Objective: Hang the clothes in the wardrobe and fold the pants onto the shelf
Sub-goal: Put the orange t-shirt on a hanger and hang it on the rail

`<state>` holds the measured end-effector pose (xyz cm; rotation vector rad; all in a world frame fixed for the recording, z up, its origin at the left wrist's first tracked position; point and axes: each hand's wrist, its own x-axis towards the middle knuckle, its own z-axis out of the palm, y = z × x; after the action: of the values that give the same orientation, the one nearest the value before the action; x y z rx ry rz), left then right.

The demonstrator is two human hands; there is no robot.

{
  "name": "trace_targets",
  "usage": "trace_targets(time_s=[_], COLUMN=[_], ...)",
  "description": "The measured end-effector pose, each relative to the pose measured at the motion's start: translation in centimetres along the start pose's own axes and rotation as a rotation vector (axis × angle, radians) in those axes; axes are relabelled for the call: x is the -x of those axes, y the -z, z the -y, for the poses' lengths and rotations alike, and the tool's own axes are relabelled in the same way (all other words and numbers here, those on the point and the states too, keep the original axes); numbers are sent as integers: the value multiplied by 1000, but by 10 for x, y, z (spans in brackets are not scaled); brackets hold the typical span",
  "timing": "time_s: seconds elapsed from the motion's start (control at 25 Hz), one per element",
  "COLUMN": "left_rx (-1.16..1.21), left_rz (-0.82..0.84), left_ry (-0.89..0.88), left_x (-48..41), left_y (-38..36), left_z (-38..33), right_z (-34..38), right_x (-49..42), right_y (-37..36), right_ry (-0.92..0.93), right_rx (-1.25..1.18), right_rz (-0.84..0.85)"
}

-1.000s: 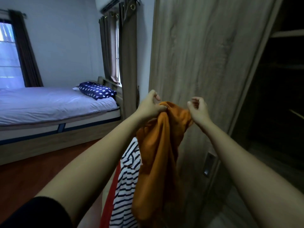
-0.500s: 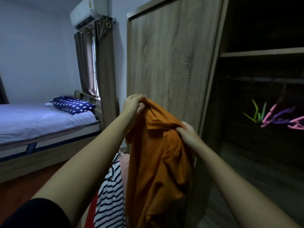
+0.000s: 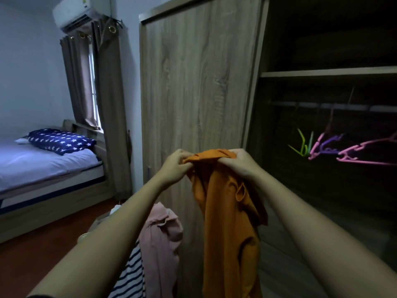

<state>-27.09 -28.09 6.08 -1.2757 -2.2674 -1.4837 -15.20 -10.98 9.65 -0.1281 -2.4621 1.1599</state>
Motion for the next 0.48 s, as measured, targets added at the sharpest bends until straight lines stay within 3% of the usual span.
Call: trace_targets(time_s=[0.08, 0.2, 0.36, 0.48], left_rx=[149, 348, 124, -62], left_rz=[-16, 163, 210, 117], left_ry=[17, 136, 117, 116], left_x=[-7, -11, -15, -20], left_y=[9, 21, 17, 0], left_z=[-2, -9, -9, -1], right_z=[-9, -21, -45, -55], right_x=[3, 9, 14, 25], right_y=[18, 42, 65, 81], right_ry=[59, 56, -25, -71], right_rx=[220, 326, 655, 605], right_rz=[133, 307, 292, 178])
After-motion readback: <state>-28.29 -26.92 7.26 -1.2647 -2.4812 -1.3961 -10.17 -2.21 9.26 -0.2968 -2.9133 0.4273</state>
